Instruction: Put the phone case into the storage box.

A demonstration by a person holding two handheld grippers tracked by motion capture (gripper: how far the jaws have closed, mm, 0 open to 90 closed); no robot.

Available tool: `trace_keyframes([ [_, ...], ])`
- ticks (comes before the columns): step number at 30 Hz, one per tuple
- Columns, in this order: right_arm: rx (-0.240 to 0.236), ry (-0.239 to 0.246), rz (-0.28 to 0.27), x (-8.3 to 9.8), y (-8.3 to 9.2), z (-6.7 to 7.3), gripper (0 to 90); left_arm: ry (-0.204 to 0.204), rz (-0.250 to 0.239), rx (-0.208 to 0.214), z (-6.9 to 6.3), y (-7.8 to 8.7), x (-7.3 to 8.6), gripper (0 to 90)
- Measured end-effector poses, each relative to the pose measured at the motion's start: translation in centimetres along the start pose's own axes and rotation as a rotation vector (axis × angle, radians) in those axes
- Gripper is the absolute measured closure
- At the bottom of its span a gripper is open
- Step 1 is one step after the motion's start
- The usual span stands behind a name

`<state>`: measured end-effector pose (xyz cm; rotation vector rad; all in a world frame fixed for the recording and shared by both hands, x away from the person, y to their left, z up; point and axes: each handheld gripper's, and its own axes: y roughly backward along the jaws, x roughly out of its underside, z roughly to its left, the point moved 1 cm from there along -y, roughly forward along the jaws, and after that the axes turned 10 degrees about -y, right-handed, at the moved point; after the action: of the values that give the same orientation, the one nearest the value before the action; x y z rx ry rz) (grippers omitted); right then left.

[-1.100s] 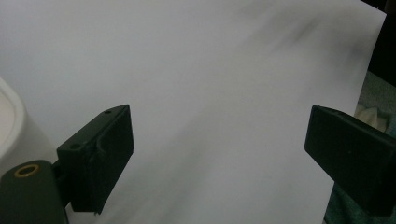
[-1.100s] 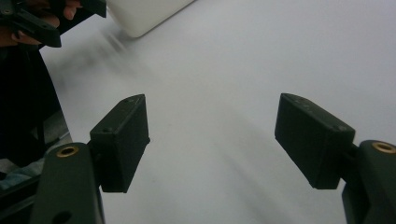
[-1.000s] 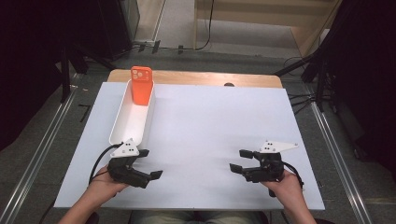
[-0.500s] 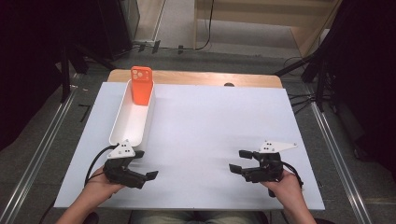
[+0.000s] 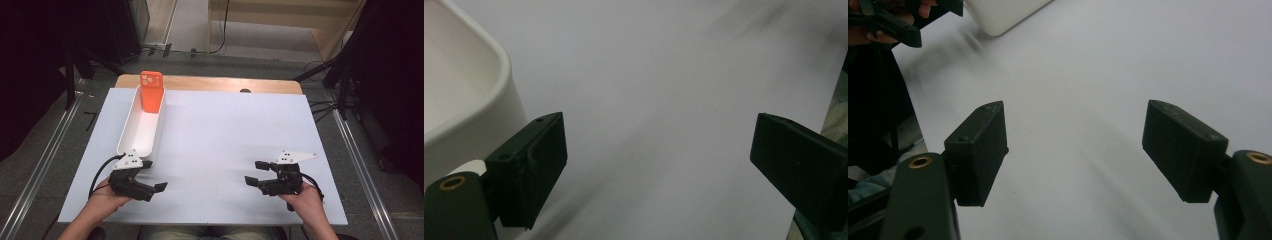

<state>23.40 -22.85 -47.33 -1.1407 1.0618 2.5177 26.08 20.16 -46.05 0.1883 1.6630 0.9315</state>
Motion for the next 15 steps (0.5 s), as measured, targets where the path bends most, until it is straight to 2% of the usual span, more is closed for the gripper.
trace_keyframes([
  [15,-0.003,-0.002,0.002,0.01,-0.01,0.03,25.0,0.002,-0.006,-0.013,0.16,0.15,-0.04,7.9],
])
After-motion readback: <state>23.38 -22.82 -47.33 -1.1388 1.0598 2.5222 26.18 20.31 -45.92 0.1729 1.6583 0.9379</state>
